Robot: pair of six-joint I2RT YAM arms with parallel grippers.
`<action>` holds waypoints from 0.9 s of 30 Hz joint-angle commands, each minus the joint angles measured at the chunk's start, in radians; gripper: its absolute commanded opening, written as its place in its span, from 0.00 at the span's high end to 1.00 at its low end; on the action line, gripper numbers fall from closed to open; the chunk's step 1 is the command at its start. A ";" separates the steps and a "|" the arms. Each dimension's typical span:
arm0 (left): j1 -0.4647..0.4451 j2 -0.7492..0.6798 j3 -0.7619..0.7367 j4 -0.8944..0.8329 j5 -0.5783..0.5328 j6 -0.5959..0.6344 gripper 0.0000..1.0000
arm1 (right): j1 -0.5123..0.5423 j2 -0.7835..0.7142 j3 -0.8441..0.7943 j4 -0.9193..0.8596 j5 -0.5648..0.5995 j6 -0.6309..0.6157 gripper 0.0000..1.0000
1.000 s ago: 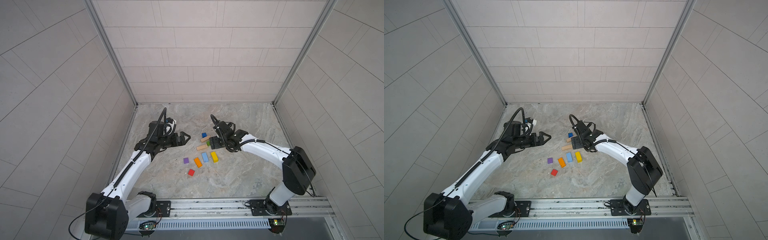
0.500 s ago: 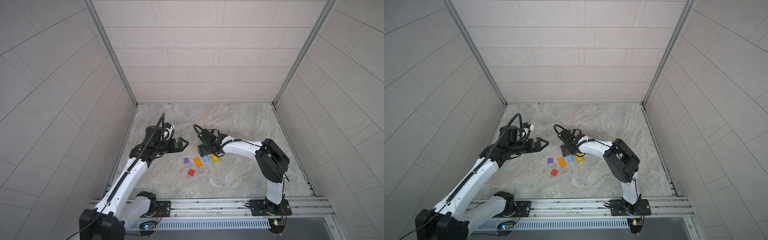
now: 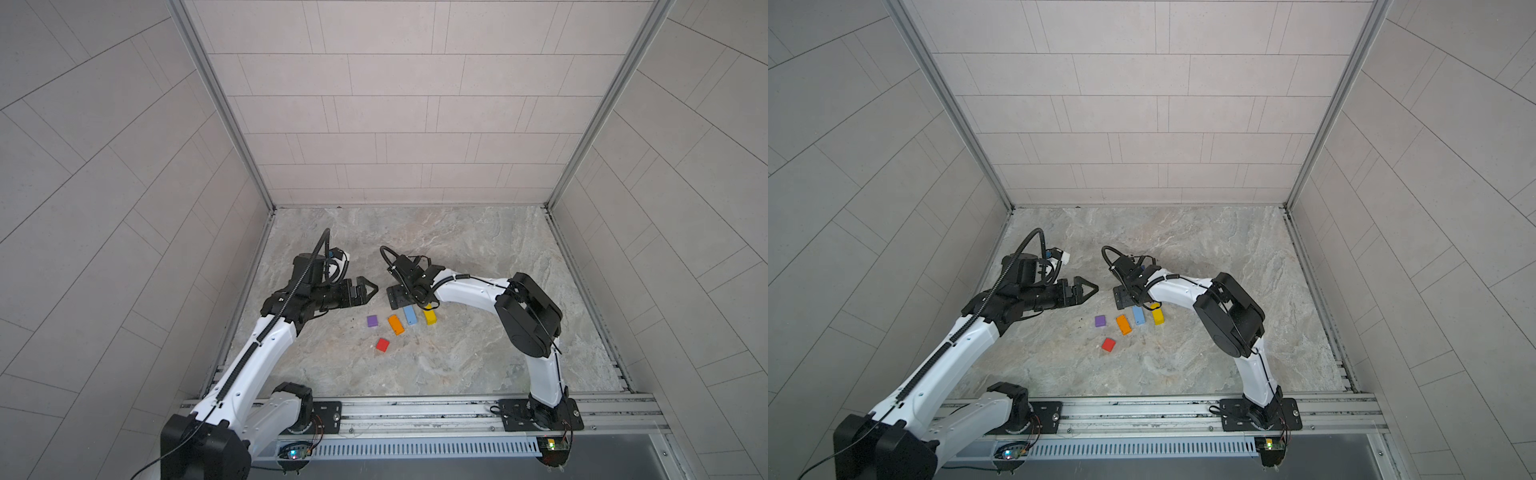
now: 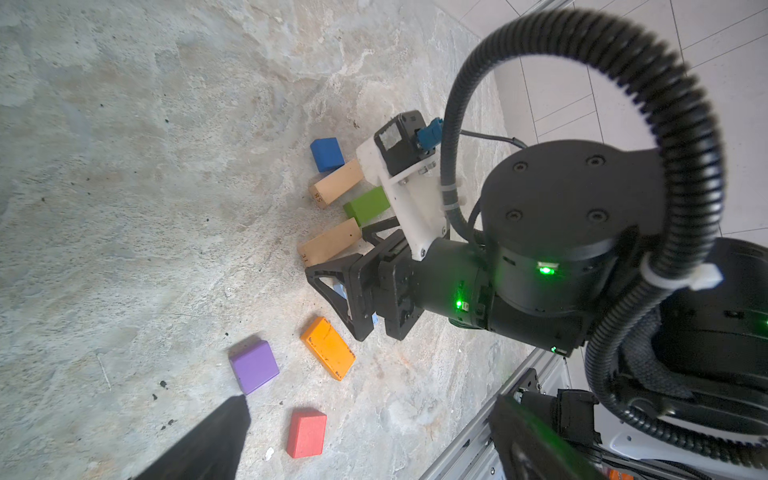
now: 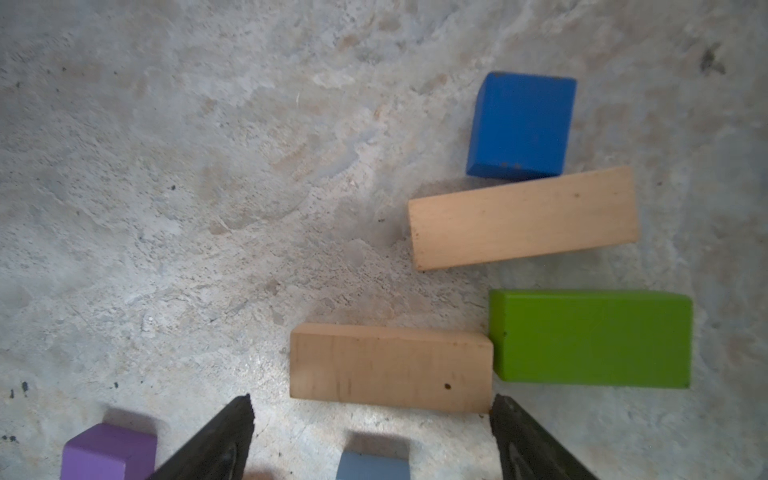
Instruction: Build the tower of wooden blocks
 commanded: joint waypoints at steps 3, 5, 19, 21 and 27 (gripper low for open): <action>0.001 -0.004 -0.010 0.016 0.012 0.000 0.02 | 0.005 0.032 0.031 -0.028 0.027 0.015 0.08; 0.002 -0.003 -0.010 0.017 0.013 -0.002 0.02 | 0.005 0.042 0.041 -0.037 0.037 0.014 0.08; 0.002 -0.002 -0.015 0.025 0.021 -0.006 0.02 | -0.004 0.095 0.107 -0.087 0.056 -0.015 0.13; 0.002 -0.004 -0.015 0.025 0.020 -0.006 0.02 | -0.004 0.099 0.111 -0.091 0.058 -0.014 0.14; 0.002 0.000 -0.017 0.027 0.023 -0.009 0.02 | -0.003 0.103 0.112 -0.095 0.064 0.002 0.19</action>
